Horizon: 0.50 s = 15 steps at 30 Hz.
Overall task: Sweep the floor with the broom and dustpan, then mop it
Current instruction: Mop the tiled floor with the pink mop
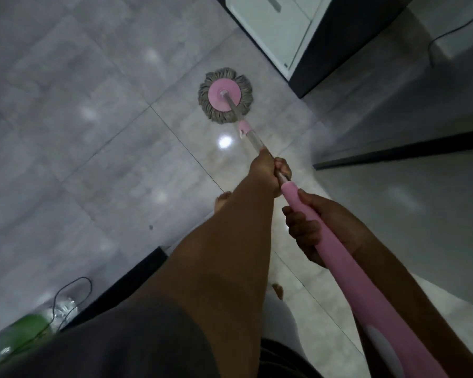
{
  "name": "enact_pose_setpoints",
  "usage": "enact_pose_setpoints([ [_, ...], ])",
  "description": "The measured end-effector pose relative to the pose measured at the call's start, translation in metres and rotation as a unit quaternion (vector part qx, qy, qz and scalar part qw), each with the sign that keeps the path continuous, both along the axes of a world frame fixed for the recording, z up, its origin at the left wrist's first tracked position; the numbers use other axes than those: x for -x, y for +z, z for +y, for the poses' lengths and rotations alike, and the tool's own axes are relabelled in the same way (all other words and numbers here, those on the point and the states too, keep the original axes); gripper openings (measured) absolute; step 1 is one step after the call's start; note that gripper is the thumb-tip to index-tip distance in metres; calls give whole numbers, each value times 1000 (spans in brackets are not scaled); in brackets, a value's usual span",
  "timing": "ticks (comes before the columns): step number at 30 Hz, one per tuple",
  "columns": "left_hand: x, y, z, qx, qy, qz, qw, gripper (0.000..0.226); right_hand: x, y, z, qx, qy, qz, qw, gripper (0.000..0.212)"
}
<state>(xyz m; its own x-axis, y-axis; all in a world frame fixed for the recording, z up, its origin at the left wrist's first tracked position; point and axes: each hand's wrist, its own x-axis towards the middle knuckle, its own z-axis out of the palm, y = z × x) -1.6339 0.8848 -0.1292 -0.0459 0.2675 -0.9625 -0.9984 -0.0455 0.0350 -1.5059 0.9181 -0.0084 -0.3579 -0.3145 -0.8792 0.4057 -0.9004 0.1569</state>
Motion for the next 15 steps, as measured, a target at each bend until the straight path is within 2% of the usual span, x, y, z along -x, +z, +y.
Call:
enact_pose_setpoints([
  [8,162,-31,39,-18,18,18,1000,47,155,-33,35,-10,-2,46,999,35],
  [11,185,-32,43,-24,33,18,999,49,178,-35,38,-5,-7,59,998,34],
  [15,175,-28,37,-31,36,18,999,49,170,-28,29,-30,-8,56,998,34],
])
